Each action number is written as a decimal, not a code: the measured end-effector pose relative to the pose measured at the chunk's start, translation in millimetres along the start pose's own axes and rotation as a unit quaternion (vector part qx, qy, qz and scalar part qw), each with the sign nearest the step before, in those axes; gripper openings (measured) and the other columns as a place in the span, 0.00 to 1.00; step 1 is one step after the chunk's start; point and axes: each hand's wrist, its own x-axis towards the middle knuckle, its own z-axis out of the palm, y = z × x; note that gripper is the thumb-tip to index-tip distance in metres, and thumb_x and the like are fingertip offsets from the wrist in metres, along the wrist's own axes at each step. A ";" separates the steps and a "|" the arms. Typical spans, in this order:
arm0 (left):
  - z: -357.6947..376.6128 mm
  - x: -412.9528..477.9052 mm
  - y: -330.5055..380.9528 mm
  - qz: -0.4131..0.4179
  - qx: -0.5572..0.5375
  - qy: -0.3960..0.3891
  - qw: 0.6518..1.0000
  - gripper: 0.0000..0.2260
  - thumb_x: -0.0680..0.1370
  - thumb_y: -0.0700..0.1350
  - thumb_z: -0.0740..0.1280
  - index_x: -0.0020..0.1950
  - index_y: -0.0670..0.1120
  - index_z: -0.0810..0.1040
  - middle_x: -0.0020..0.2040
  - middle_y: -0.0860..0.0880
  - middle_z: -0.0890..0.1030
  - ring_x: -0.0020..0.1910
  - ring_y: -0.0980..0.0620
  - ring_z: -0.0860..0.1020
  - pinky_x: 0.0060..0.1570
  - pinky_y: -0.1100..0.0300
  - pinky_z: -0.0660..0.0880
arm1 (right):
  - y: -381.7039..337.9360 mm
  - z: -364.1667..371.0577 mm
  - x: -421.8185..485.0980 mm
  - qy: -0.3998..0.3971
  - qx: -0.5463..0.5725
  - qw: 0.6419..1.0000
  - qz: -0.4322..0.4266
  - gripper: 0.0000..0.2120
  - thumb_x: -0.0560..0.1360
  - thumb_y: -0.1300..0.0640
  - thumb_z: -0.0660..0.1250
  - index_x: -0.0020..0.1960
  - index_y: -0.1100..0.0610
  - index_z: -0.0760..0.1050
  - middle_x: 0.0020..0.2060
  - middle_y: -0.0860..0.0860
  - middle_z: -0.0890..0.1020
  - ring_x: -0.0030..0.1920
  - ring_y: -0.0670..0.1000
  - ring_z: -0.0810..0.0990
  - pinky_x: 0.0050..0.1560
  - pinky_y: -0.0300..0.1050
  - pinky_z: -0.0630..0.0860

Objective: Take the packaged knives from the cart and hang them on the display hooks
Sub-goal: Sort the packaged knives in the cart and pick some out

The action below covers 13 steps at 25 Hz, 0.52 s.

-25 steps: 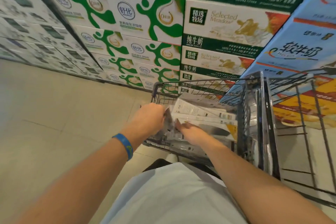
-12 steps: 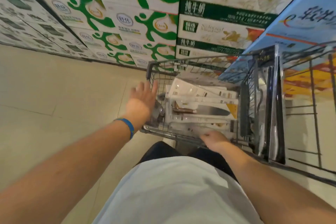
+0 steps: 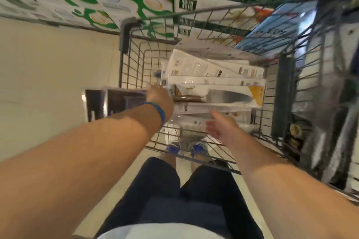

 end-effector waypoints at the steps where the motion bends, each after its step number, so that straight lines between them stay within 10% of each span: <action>1: 8.6 9.5 16.1 0.007 -0.007 -0.016 1.000 0.22 0.83 0.51 0.57 0.76 0.47 0.65 0.75 0.43 0.66 0.73 0.39 0.64 0.70 0.40 0.61 | -3.0 4.4 14.1 0.017 0.015 1.000 0.000 0.13 0.81 0.46 0.67 0.49 0.56 0.77 0.45 0.54 0.83 0.40 0.51 0.81 0.40 0.44 0.79; 7: 65.5 32.1 60.4 0.073 -0.247 0.060 0.964 0.17 0.81 0.50 0.59 0.69 0.47 0.71 0.67 0.45 0.72 0.66 0.42 0.69 0.63 0.44 0.71 | -27.5 14.0 73.3 0.050 0.194 0.979 0.030 0.20 0.77 0.38 0.70 0.56 0.54 0.78 0.47 0.53 0.81 0.41 0.49 0.81 0.44 0.42 0.85; 13: 36.9 70.8 65.8 -0.098 -0.648 0.152 0.740 0.13 0.80 0.51 0.63 0.61 0.47 0.75 0.54 0.47 0.79 0.49 0.45 0.77 0.48 0.55 0.75 | -19.7 21.7 91.3 0.056 0.262 0.962 0.044 0.24 0.70 0.33 0.74 0.48 0.54 0.81 0.26 0.46 0.78 0.24 0.42 0.76 0.25 0.35 0.74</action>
